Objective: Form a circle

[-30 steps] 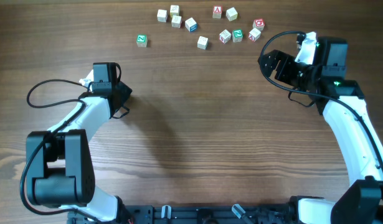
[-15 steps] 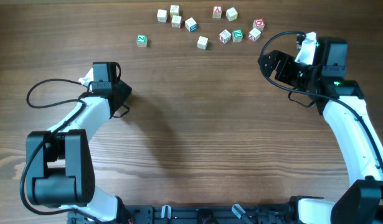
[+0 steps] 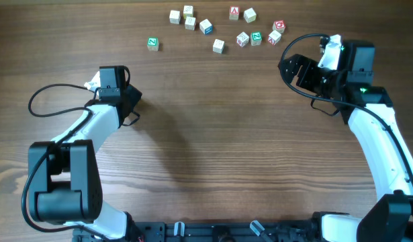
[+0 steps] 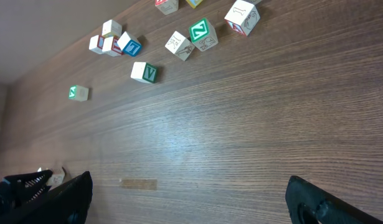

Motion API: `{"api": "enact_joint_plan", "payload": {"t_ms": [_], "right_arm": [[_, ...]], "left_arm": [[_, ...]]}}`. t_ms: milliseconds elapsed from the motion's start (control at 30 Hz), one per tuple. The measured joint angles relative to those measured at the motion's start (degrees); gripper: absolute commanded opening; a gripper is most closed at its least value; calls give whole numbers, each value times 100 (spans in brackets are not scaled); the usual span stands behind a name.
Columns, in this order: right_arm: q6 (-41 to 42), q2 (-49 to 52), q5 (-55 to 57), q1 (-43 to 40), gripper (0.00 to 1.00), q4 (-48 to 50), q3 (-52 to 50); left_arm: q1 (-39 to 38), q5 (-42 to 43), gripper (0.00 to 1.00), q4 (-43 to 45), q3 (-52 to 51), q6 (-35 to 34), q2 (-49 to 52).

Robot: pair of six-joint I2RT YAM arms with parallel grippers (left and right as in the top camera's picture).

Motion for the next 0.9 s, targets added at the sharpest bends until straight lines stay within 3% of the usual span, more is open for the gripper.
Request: {"api": "enact_joint_plan", "payload": {"t_ms": [133, 333, 900], "right_arm": [[0, 0, 0, 0, 100, 0, 0], [0, 0, 0, 0, 100, 0, 0], [0, 0, 0, 0, 99, -52, 0]], "left_arm": [[0, 0, 34, 0, 0, 0, 0], [0, -2, 24, -22, 0, 0, 0], [0, -20, 22, -304, 81, 0, -7]]}}
